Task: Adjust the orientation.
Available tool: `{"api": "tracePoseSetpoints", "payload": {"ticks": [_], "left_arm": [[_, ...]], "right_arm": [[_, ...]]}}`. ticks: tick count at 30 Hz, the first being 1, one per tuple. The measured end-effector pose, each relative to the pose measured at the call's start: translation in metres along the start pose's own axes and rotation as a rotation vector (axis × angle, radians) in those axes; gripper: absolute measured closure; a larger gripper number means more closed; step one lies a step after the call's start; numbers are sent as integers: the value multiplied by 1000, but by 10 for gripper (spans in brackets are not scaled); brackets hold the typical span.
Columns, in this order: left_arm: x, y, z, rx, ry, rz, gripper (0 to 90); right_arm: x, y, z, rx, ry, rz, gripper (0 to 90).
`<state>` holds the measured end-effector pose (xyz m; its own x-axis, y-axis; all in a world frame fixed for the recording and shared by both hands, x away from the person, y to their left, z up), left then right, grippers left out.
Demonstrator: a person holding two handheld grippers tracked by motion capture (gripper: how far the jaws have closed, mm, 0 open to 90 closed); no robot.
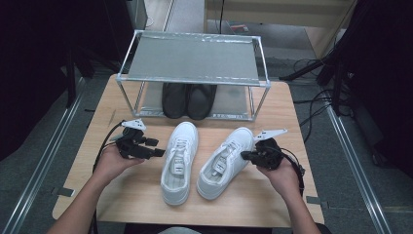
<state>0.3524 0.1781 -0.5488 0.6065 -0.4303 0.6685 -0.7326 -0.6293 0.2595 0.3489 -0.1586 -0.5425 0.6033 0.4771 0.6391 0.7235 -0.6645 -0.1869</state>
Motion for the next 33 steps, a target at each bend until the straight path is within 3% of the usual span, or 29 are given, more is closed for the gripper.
{"api": "tracePoseSetpoints", "payload": {"ticks": [20,30,33], "left_arm": [[-16,2,-8,22,-1,-19,398],[-20,5,-7,20,-10,-15,397],[-22,9,-5,14,-21,2,397]], "right_arm": [[25,1,24,14,21,-34,900],[35,0,33,44,23,-44,900],[38,-1,36,63,23,-45,900]]}}
Point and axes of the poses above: each handheld gripper's, and its own axes: z roughly forward along the jaws, x roughly out of its top, y roughly to its right, the point moved 8 cm from there along z, roughly forward along the jaws, and after that the axes turned 2 degrees about x, right-handed, at the moved point
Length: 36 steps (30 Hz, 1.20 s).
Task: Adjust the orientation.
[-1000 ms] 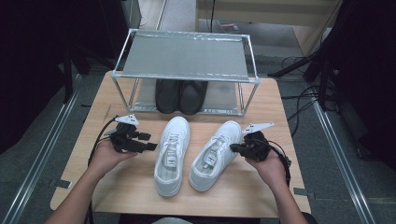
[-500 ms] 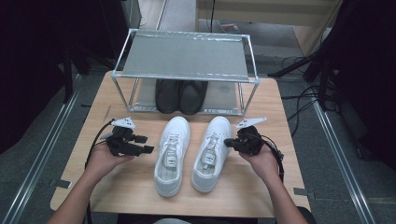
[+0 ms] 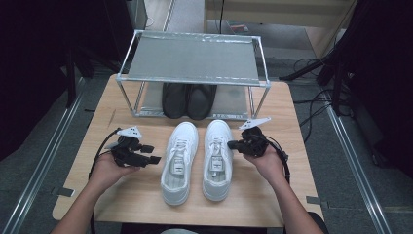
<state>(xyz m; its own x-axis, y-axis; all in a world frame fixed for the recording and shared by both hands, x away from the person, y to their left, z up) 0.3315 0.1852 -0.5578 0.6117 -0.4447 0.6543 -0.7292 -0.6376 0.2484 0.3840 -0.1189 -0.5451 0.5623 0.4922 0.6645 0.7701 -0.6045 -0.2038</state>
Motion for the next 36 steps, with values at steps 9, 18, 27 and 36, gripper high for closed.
{"api": "tracePoseSetpoints", "payload": {"ticks": [9,18,27,36], "left_arm": [[-2,9,10,-18,-25,18,413],[-3,11,14,-30,-26,13,455],[-4,13,19,-43,-37,-4,618],[-1,26,26,-66,-37,37,664]], "right_arm": [[4,-1,4,9,0,-18,900],[10,-2,10,8,-6,-42,900],[11,-2,12,30,-8,-16,900],[11,-2,12,22,-7,-20,900]]}}
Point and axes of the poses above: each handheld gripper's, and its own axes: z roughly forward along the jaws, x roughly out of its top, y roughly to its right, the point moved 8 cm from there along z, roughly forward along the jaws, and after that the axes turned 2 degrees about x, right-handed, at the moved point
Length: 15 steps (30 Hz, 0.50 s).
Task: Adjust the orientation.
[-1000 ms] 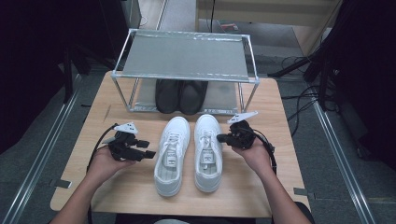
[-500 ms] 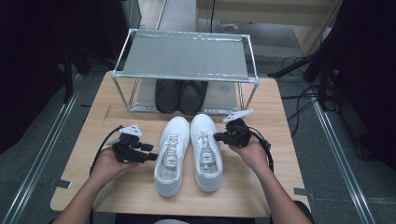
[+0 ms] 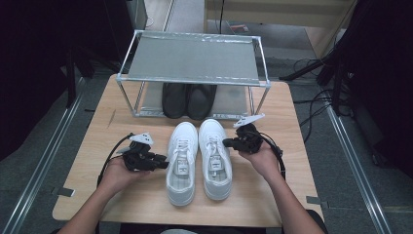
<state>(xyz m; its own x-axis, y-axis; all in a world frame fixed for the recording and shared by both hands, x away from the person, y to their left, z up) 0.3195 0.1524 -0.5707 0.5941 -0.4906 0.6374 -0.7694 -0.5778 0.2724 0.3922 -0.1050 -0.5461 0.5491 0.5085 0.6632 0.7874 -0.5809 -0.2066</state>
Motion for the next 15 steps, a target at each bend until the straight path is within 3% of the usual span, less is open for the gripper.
{"api": "tracePoseSetpoints", "payload": {"ticks": [6,9,12,15], "left_arm": [[3,11,8,-40,-3,12,702],[4,13,9,-36,-6,13,719],[4,18,9,-61,-7,16,834],[5,21,10,-62,-2,9,860]], "right_arm": [[0,0,0,-7,1,-1,900],[0,0,0,-10,1,-1,900],[0,0,-1,-12,1,6,896],[0,1,-1,-12,3,7,896]]}}
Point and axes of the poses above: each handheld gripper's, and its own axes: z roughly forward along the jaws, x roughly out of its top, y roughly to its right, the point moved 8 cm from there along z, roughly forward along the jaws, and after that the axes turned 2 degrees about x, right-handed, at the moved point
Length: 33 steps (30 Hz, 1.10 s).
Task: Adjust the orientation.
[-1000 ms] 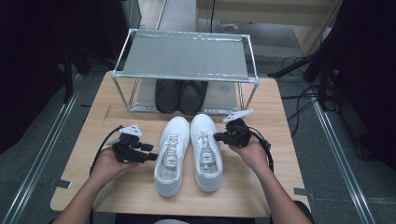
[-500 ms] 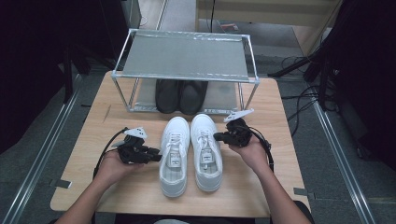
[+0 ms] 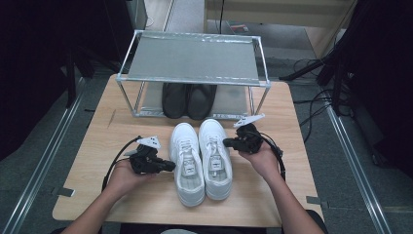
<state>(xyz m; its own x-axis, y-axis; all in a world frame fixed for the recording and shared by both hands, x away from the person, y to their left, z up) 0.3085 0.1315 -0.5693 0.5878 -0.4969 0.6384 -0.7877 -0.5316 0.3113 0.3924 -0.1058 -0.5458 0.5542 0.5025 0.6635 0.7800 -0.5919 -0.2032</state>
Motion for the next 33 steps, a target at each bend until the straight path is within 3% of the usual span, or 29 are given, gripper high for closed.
{"api": "tracePoseSetpoints", "payload": {"ticks": [9,18,24,29,33], "left_arm": [[1,4,3,-16,-1,-2,883],[6,21,16,-44,-1,33,883],[11,34,26,-76,-12,59,881],[10,34,23,-95,-22,53,824],[11,30,11,-70,-4,57,766]], "right_arm": [[1,3,-1,-15,13,14,887],[1,14,-5,-91,40,49,874],[0,22,-9,-109,74,95,833],[2,24,-14,-100,104,126,764],[4,22,-21,-100,138,126,731]]}}
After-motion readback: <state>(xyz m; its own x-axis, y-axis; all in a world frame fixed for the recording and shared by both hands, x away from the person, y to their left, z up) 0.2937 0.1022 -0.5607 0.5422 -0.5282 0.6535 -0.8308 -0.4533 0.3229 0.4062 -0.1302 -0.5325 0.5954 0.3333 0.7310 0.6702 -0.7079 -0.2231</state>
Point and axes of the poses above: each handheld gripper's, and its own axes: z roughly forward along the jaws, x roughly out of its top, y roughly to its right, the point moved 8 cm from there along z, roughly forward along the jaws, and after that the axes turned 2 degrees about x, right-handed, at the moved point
